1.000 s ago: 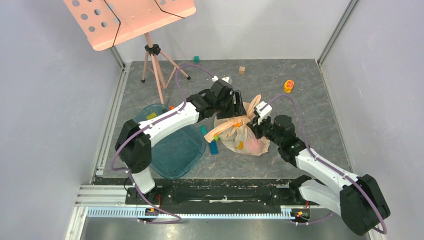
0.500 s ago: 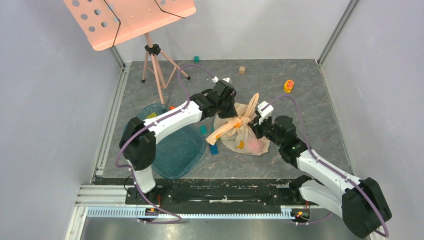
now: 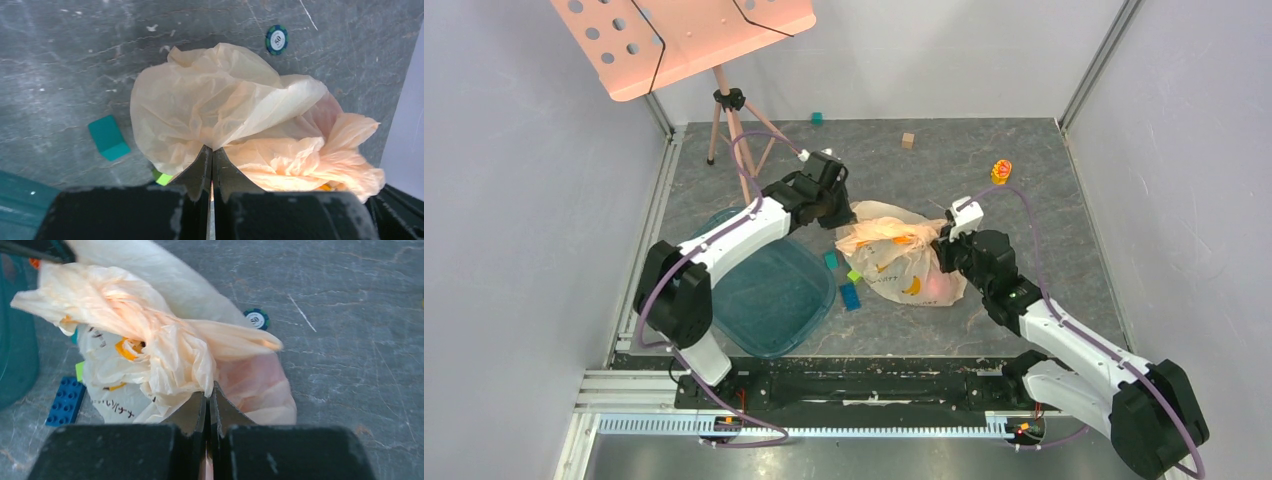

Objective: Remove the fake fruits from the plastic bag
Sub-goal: Untie the plastic bag at the center of the board.

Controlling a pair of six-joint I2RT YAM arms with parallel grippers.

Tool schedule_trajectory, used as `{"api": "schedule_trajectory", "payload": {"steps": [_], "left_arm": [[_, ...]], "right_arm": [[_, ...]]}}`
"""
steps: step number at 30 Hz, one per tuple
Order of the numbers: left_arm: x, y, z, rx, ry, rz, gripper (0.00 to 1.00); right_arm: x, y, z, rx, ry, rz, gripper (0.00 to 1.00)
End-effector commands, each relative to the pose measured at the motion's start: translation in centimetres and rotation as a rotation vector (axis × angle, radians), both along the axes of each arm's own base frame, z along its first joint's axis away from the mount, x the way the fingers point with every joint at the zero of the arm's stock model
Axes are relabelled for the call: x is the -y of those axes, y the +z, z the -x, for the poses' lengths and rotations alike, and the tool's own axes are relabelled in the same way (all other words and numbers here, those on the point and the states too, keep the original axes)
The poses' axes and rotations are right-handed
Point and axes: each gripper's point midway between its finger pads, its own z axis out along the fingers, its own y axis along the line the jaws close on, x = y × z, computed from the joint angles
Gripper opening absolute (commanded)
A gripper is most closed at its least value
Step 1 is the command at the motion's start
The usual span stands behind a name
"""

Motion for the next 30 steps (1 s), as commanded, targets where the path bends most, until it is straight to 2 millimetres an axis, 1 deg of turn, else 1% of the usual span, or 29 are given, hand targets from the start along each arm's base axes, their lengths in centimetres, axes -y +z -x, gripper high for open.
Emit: {"api": "schedule_trajectory", "payload": {"steps": [1,4,10,14,17,18,19,20,21,22,23,25,26,30], "left_arm": [[-3.9,1.3,-0.5,0.054,0.036,-0.03,0.02],[-5.8,1.0,-0.5,0.051,0.062,-0.041,0.02],[-8.4,0.0,0.5,0.038,0.1,-0.069,0.02],[-9.9,-0.6,1.2,0.037,0.129,-0.074,0.02],[-10.3,-0.5,1.5,0.042,0.133,-0.07,0.02],[-10.3,-0.4,1.6,0.045,0.126,-0.068,0.02],[-10.1,-0.3,1.7,0.048,0.115,-0.063,0.02],[-9.9,-0.1,1.7,0.052,0.101,-0.054,0.02],[-9.8,0.1,1.7,0.059,0.095,-0.048,0.02],[-9.5,0.4,1.7,0.065,0.081,-0.039,0.02],[-9.2,0.7,1.8,0.071,0.063,-0.026,0.02],[-9.0,1.3,1.7,0.083,0.046,-0.02,0.02],[-8.9,1.4,1.7,0.086,0.036,-0.02,0.02],[-8.3,2.1,1.6,0.093,0.001,-0.011,0.02]], "right_arm": [[3.4,1.8,-1.6,0.014,-0.232,-0.012,0.0],[5.5,1.6,-1.7,0.001,-0.355,-0.014,0.0],[8.7,0.8,-1.4,-0.022,-0.511,-0.05,0.0],[9.3,0.9,-1.3,-0.031,-0.525,-0.042,0.0],[9.3,1.3,-1.3,-0.02,-0.513,-0.03,0.0],[9.2,1.5,-1.3,-0.014,-0.498,-0.026,0.02],[8.9,1.8,-1.2,-0.005,-0.475,-0.023,0.06],[8.4,2.2,-1.2,0.009,-0.433,-0.015,0.19],[7.7,2.8,-1.2,0.031,-0.377,-0.005,0.35],[6.7,3.3,-1.1,0.053,-0.307,-0.006,0.54],[5.9,3.9,-0.9,0.077,-0.242,0.0,0.67],[4.4,5.2,-0.6,0.129,-0.123,0.013,0.76],[3.8,5.7,-0.5,0.149,-0.079,0.021,0.78],[1.3,8.5,-0.1,0.234,0.106,0.064,0.79]]}}
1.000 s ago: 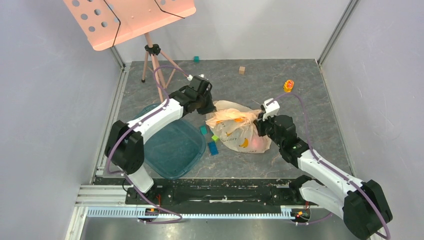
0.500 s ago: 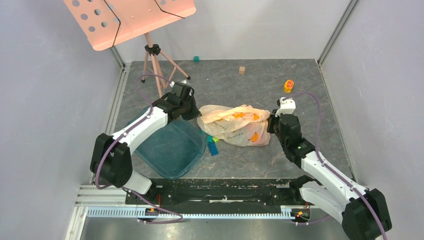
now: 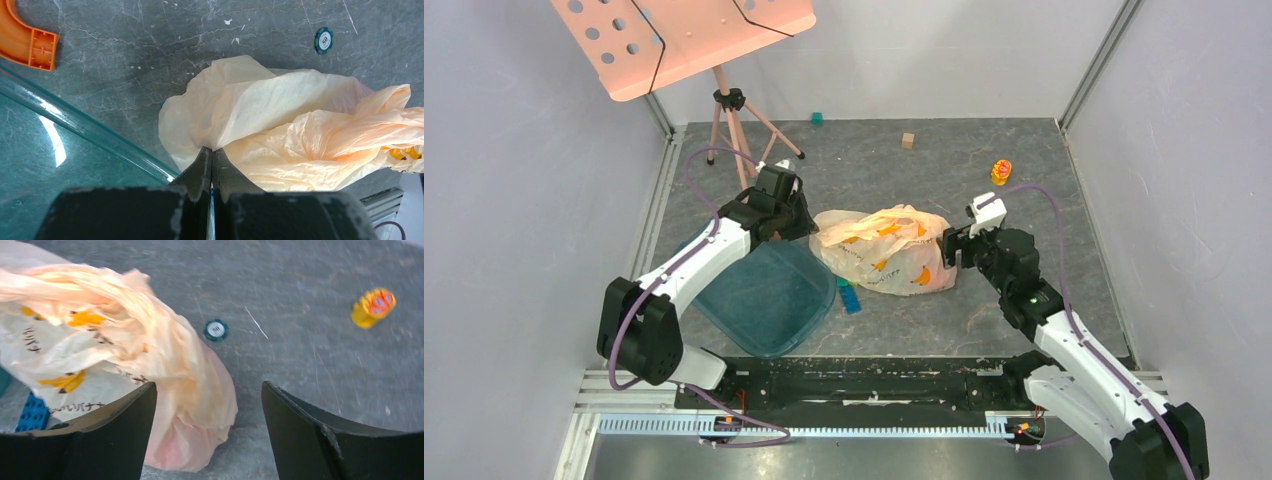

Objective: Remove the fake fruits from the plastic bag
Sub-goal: Untie the plastic bag at the center of the board.

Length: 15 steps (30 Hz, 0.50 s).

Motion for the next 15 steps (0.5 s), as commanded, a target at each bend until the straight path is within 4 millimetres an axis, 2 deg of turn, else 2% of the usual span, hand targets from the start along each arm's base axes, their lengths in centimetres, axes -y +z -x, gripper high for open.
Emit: {"api": "schedule_trajectory", "payload": {"steps": [1,7,9,15], "left_arm": [[0.7,2.7,-0.6,0.077,-0.08,0.01,0.02],[1.1,2.9,-0.4,0.077,-0.106,0.015,0.02],[1.3,3.0,-0.3,0.078,-0.116,0.022,0.02],[1.6,3.8,-0.1,0.099,-0.138,0.028,0.02]], "right_arm": [[-4.0,6.0,0.0,0.185,0.29,0.068,0.79],[-7.1,9.7,-0.5,0.254,0.489,0.162,0.78],[-7.8,9.3,-1.0,0.202,0.534,0.202,0.77],[-9.2,6.4,-2.8,0.031,0.643,0.333,0.7]]}}
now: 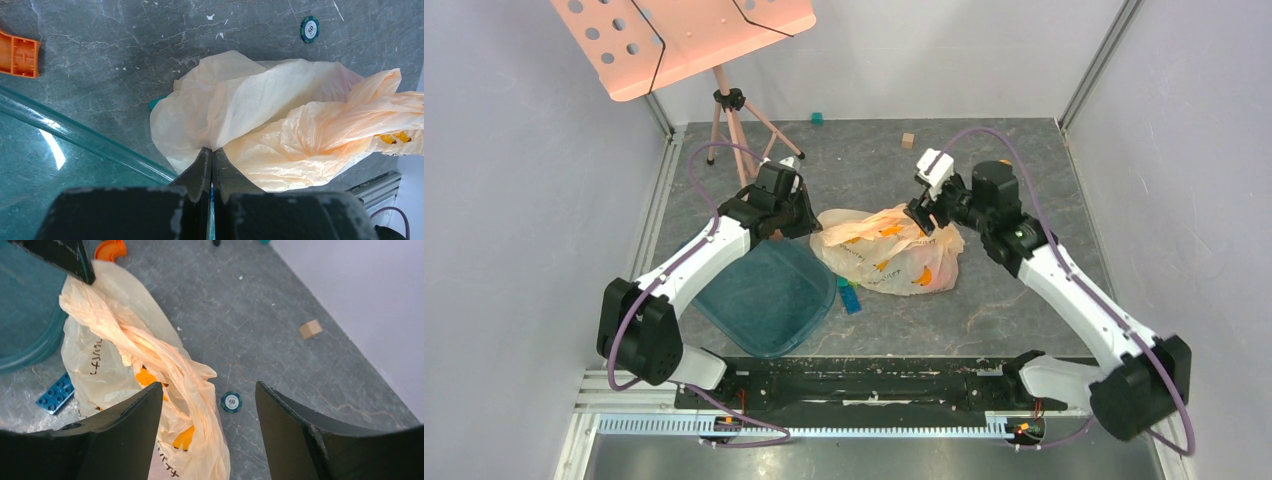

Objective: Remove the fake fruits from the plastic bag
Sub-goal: Untie the plastic bag at the center of the board.

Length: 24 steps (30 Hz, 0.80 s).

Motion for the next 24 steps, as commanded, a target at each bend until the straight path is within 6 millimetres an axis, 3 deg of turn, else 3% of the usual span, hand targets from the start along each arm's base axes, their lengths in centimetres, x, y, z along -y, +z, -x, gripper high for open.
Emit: {"api": "schedule_trajectory", "payload": {"steps": [1,10,14,19,24], "left_arm": [[0.9,3.1,-0.4,0.094,-0.071,0.02,0.02],[1.0,3.3,-0.5,0.097,-0.077,0.023,0.02],[0.9,3.3,-0.5,0.1,-0.076,0.02,0.02],[0.6,3.1,-0.3,0.1,-0.066,0.012,0.02],[-0.1,2.8,0.1,0.099,-0.04,0.0,0.02]], "right_arm": [[-0.6,-2.8,0.3,-0.092,0.1,0.151,0.7],[-0.7,-5.6,-0.4,-0.165,0.116,0.229,0.67],[-0.2,-6.1,-1.5,-0.164,0.057,0.243,0.47],[0.0,-4.2,-2.1,-0.088,-0.013,0.155,0.0],[1.5,-2.3,-1.8,-0.011,-0.165,-0.012,0.0]]}}
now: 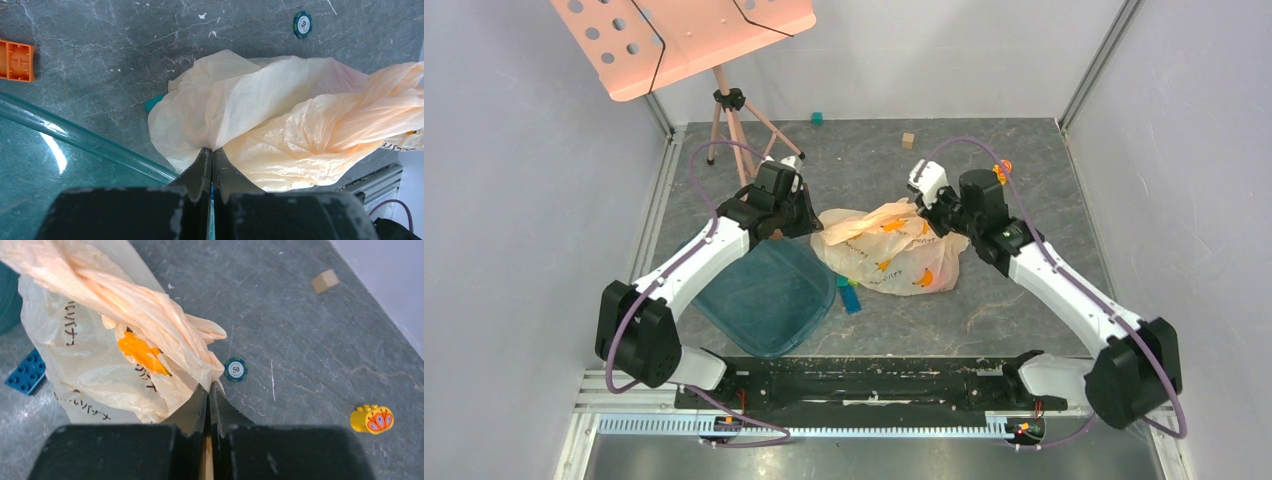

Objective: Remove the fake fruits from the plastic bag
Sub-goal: Untie the plastic bag at the center of the board.

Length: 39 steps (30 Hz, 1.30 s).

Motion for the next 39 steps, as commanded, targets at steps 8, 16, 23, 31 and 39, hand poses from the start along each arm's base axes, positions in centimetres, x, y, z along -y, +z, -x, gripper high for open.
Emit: {"api": "schedule_trajectory", "payload": {"steps": [8,16,23,31,39], "left_arm": [[-1.9,1.3,0.7,0.072,0.04,-0.023,0.02],[-3.3,0.3,1.3,0.051,0.063,-0.039,0.02],[-0.9,5.6,1.3,0.174,-0.081,0.055,0.45],[-0.1,14.1,3.5,0.47,-0.232,0.075,0.88],[2.3,14.9,5.9,0.826,-0.407,-0.197,0.92]], "right_arm": [[5.1,5.5,0.7,0.18,-0.502,-0.53,0.0],[9.6,4.8,2.6,0.174,-0.772,-0.798,0.0],[5.8,5.1,3.1,0.158,-0.516,-0.73,0.0],[5.0,5.0,2.9,0.141,-0.483,-0.719,0.0],[4.6,6.5,2.4,0.13,-0.482,-0.721,0.0]]}}
